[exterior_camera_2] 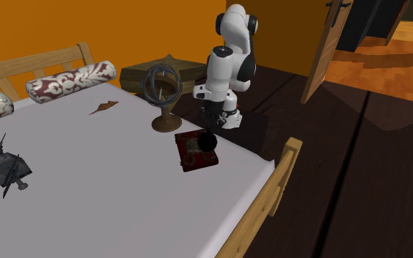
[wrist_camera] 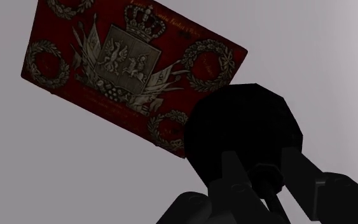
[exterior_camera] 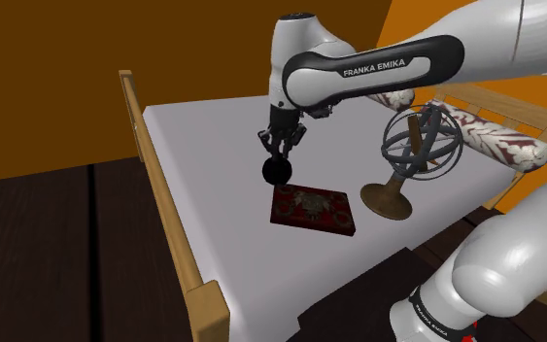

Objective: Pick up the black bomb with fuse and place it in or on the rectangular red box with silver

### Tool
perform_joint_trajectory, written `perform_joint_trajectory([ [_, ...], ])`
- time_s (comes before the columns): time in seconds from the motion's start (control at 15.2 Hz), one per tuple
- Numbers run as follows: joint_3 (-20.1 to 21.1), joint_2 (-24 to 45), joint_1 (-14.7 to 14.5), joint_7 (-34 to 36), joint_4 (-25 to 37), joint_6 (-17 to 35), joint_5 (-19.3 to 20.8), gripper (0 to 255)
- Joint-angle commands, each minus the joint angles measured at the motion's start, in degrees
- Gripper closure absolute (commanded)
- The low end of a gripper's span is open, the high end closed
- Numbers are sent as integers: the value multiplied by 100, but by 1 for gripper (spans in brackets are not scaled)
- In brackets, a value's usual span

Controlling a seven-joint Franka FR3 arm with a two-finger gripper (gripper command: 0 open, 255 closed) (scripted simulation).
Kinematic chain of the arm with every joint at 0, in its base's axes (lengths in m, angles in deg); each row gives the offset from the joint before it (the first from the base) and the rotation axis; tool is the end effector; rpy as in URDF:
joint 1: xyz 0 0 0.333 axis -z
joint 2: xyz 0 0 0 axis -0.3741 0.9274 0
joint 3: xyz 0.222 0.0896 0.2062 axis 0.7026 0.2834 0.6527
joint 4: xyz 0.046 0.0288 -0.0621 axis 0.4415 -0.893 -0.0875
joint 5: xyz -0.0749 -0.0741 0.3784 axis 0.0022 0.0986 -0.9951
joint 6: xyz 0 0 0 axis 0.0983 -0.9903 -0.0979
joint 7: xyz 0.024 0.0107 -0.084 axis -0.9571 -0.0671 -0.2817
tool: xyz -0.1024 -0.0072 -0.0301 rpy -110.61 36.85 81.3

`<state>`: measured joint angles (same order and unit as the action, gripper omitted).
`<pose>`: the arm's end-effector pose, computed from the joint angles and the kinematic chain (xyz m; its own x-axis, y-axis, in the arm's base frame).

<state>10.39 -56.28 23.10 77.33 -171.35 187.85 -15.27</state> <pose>0.5007 0.1408 0.4771 0.9687 -0.2379 0.0709 -0.2441 -0.9648 0.0976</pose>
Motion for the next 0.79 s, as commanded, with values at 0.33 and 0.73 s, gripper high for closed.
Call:
perform_joint_trajectory([
  [0.33, -568, -1220, 246, -955, -1000, -104, -210, 255],
  [0.73, -949, -1813, 383, -1469, -1563, -90, -175, 255],
])
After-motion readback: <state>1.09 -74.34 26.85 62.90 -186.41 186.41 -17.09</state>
